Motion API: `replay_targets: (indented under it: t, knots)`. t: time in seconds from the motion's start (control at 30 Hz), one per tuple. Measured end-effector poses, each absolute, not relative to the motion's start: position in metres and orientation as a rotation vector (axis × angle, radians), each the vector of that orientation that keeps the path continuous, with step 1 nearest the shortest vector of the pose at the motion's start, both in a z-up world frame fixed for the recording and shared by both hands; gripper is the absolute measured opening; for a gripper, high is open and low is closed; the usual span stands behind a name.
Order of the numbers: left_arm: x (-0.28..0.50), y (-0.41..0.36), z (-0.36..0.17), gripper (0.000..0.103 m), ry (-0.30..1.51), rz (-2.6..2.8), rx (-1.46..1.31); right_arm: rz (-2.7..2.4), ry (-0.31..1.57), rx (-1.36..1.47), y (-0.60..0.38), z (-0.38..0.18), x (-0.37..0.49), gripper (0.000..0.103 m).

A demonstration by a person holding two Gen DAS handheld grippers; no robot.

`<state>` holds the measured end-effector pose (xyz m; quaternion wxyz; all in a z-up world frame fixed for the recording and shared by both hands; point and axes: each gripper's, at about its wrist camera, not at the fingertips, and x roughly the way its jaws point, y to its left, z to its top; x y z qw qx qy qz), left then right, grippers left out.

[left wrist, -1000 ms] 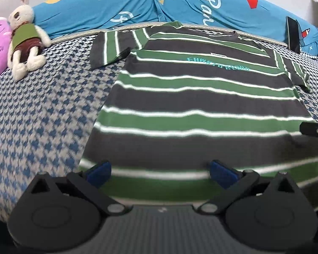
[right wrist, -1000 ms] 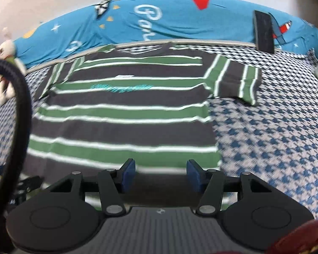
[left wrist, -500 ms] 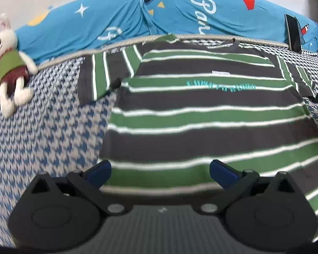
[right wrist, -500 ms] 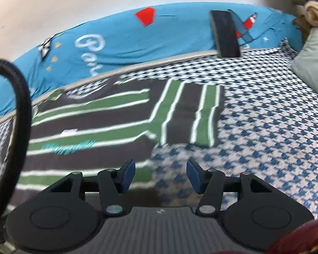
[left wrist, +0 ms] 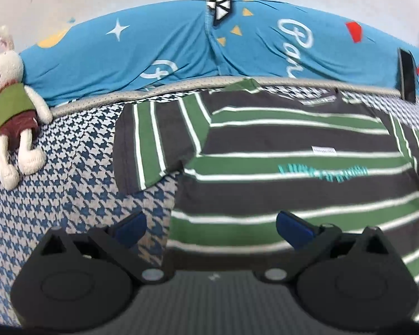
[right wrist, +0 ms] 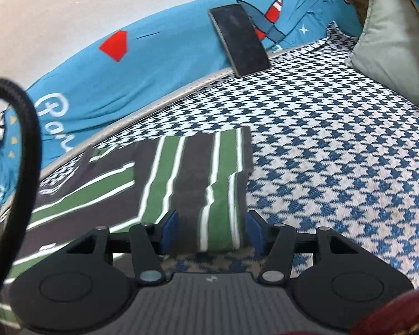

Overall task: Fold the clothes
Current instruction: 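Move the right gripper to a shirt sleeve and close on its edge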

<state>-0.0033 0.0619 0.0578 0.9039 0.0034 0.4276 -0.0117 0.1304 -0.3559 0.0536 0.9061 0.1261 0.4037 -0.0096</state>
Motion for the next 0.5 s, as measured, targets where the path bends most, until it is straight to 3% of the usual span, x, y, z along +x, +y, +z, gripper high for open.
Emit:
replay_targets:
  t: [0.5]
  knots:
    - [0.004,0.080,0.044,0.103,0.934,-0.018,-0.154,-0.104,0.814,0.303,-0.362,0.037,0.167,0.054]
